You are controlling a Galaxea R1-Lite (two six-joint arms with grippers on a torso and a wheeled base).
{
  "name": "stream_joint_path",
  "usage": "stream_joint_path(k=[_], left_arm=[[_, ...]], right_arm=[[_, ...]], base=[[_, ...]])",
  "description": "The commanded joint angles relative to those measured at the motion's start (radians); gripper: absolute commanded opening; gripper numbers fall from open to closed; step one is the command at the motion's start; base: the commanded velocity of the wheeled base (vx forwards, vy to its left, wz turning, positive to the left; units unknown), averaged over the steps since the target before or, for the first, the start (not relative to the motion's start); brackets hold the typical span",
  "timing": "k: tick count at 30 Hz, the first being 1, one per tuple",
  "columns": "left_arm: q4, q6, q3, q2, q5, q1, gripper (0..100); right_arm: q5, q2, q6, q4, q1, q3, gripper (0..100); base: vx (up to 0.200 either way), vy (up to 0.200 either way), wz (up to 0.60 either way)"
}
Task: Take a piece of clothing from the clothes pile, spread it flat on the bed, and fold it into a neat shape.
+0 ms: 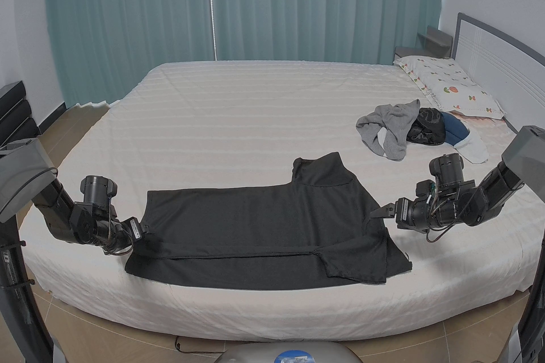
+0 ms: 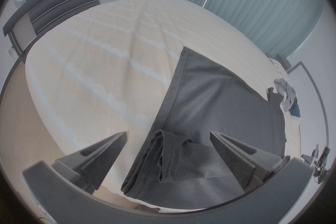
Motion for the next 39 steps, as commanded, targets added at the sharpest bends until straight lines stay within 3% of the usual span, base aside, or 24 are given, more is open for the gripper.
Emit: stream_joint_path(k=[1, 4, 7, 9, 14, 19, 27, 30, 39], left_arm=[[-0.009, -0.035, 0.062, -0.102, -0.054, 0.018, 100], [-0.009, -0.058, 0.095, -0.142, -0.098, 0.027, 100], [-0.011, -0.196, 0.129, -0.199, -0.126, 0.025, 100], [-0.012, -0.233, 0.137, -0.207, -0.135, 0.025, 100], [-0.011, -0.253, 0.167, -0.199, -0.190, 0.021, 100], [-0.011, -0.283, 0.197, -0.207, -0.192, 0.007, 100], [-0.012, -0.279, 0.279, -0.205, -0.192, -0.068, 100], [-0.011, -0.282, 0.304, -0.208, -0.178, -0.136, 100], [-0.012, -0.306, 0.281, -0.178, -0.166, -0.131, 100]], right_arm=[[0.005, -0.082, 0.049, -0.006, 0.003, 0.080, 100], [0.009, -0.101, 0.080, -0.012, 0.006, 0.115, 100], [0.035, -0.133, 0.160, -0.084, 0.001, 0.192, 100], [0.048, -0.136, 0.200, -0.133, 0.001, 0.224, 100], [0.089, -0.124, 0.319, -0.351, 0.009, 0.336, 100], [0.126, -0.099, 0.414, -0.463, 0.012, 0.374, 100], [0.127, -0.091, 0.425, -0.471, 0.026, 0.404, 100], [0.127, -0.088, 0.424, -0.472, 0.049, 0.417, 100], [0.127, -0.079, 0.419, -0.472, 0.052, 0.416, 100]], base=[[0.000, 0.000, 0.00], [0.000, 0.000, 0.00], [0.000, 0.000, 0.00], [0.200, 0.000, 0.00], [0.200, 0.000, 0.00], [0.080, 0.000, 0.00], [0.000, 0.000, 0.00], [0.000, 0.000, 0.00], [0.000, 0.000, 0.00]])
